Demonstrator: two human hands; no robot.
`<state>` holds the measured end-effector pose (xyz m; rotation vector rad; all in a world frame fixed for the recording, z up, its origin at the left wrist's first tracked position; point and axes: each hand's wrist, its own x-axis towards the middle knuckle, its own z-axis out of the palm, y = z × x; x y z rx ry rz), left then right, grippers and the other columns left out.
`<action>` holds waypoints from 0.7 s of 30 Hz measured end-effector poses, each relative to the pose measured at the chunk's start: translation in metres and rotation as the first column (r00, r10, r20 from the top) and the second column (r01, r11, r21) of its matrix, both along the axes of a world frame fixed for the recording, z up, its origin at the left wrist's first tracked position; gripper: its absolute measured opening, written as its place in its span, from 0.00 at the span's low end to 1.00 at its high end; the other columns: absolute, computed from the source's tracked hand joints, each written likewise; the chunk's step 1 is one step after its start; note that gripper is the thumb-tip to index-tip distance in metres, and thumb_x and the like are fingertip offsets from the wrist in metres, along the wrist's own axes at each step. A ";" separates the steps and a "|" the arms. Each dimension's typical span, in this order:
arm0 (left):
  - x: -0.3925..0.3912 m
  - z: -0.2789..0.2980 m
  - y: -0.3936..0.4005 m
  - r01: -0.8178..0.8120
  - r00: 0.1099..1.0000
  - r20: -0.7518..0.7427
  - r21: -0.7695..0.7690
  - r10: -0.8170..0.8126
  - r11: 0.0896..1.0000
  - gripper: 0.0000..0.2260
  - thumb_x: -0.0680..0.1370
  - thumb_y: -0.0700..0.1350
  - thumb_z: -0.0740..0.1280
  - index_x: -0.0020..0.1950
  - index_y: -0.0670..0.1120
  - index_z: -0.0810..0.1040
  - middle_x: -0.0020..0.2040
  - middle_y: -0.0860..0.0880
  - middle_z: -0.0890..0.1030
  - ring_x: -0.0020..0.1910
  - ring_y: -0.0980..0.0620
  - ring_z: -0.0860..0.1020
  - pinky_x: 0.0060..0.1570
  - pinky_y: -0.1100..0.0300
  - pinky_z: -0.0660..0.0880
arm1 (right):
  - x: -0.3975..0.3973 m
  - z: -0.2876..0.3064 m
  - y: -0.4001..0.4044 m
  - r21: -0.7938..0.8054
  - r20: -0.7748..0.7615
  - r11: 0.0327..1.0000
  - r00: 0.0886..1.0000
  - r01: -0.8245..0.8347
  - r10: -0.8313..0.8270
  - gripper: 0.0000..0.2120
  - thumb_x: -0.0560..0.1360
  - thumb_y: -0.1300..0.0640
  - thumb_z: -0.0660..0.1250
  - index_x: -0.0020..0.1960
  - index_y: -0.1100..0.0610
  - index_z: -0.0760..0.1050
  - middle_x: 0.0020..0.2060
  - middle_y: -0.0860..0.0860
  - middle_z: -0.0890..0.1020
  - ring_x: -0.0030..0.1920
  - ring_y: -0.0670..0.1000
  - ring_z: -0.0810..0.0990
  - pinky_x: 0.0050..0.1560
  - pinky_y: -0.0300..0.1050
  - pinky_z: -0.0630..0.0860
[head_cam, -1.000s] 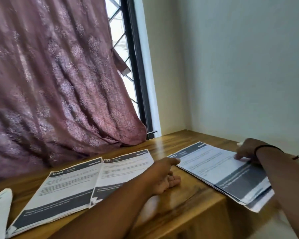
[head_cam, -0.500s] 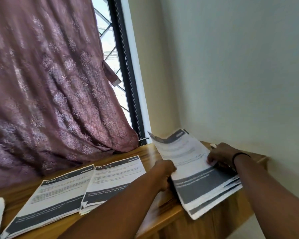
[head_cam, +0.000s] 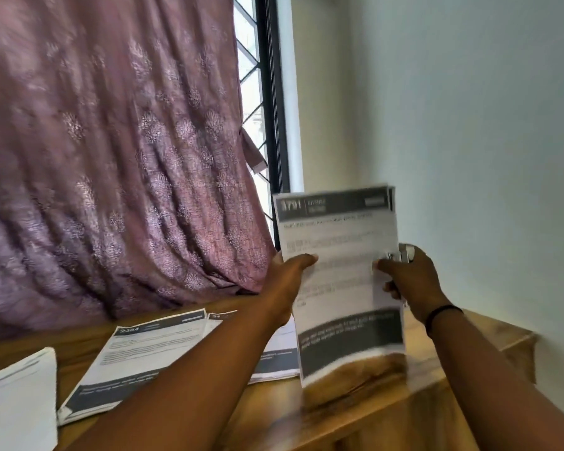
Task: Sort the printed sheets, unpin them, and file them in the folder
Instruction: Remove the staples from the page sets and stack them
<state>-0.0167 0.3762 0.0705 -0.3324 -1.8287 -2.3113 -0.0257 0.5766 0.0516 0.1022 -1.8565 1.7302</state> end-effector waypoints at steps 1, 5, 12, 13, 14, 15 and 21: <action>0.000 -0.001 -0.001 0.010 1.000 -0.007 0.007 -0.010 1.000 0.07 0.76 0.39 0.68 0.52 0.47 0.76 0.51 0.44 0.83 0.44 0.47 0.82 0.41 0.53 0.80 | 0.000 -0.005 0.002 -0.003 0.008 1.000 1.000 -0.011 0.011 0.08 0.74 0.63 0.69 0.53 0.58 0.76 0.40 0.56 0.82 0.26 0.50 0.78 0.22 0.37 0.71; 0.002 -0.002 -0.003 0.048 0.997 -0.063 -0.033 -0.050 0.998 0.10 0.77 0.40 0.68 0.57 0.47 0.75 0.49 0.47 0.83 0.41 0.51 0.83 0.37 0.57 0.81 | 0.001 -0.022 0.007 -0.092 0.036 0.993 0.997 -0.067 0.071 0.11 0.74 0.63 0.69 0.56 0.60 0.76 0.47 0.57 0.83 0.37 0.53 0.82 0.28 0.40 0.75; 0.013 0.005 -0.029 -0.026 0.995 -0.095 -0.078 0.018 0.997 0.04 0.79 0.43 0.66 0.51 0.52 0.76 0.54 0.48 0.82 0.49 0.49 0.81 0.50 0.52 0.79 | 0.010 0.006 -0.025 -0.096 -0.048 0.989 0.993 -0.114 0.109 0.06 0.74 0.61 0.71 0.49 0.57 0.76 0.44 0.56 0.84 0.35 0.54 0.80 0.28 0.40 0.75; 0.018 0.006 -0.041 -0.033 0.994 -0.102 -0.088 0.024 0.996 0.05 0.79 0.43 0.66 0.52 0.51 0.76 0.54 0.48 0.82 0.50 0.48 0.81 0.52 0.50 0.79 | 0.012 0.014 -0.033 -0.054 -0.073 0.992 0.991 -0.117 0.113 0.07 0.73 0.61 0.71 0.49 0.57 0.76 0.43 0.55 0.84 0.33 0.53 0.80 0.27 0.39 0.75; 0.025 0.006 -0.056 -0.036 0.994 -0.109 -0.109 0.024 0.993 0.05 0.79 0.43 0.66 0.53 0.50 0.77 0.53 0.48 0.83 0.50 0.48 0.82 0.51 0.49 0.79 | 0.013 0.022 -0.040 -0.006 -0.089 0.992 0.988 -0.124 0.123 0.07 0.73 0.60 0.71 0.50 0.56 0.76 0.42 0.55 0.83 0.31 0.51 0.79 0.26 0.38 0.74; 0.031 0.005 -0.071 -0.040 0.993 -0.114 -0.134 0.025 0.990 0.05 0.78 0.42 0.66 0.53 0.49 0.77 0.52 0.47 0.84 0.49 0.47 0.83 0.49 0.50 0.80 | 0.015 0.030 -0.048 0.047 -0.095 0.990 0.986 -0.134 0.138 0.08 0.73 0.60 0.72 0.51 0.56 0.75 0.41 0.54 0.83 0.28 0.49 0.77 0.25 0.37 0.73; 0.068 0.017 -0.198 -0.147 0.983 -0.121 -0.071 0.138 0.987 0.13 0.75 0.36 0.67 0.58 0.47 0.75 0.42 0.44 0.84 0.37 0.47 0.83 0.40 0.48 0.81 | 0.008 0.059 -0.110 0.368 -0.017 0.887 0.951 -0.281 0.308 0.09 0.71 0.61 0.73 0.48 0.58 0.75 0.31 0.51 0.82 0.21 0.47 0.73 0.21 0.37 0.70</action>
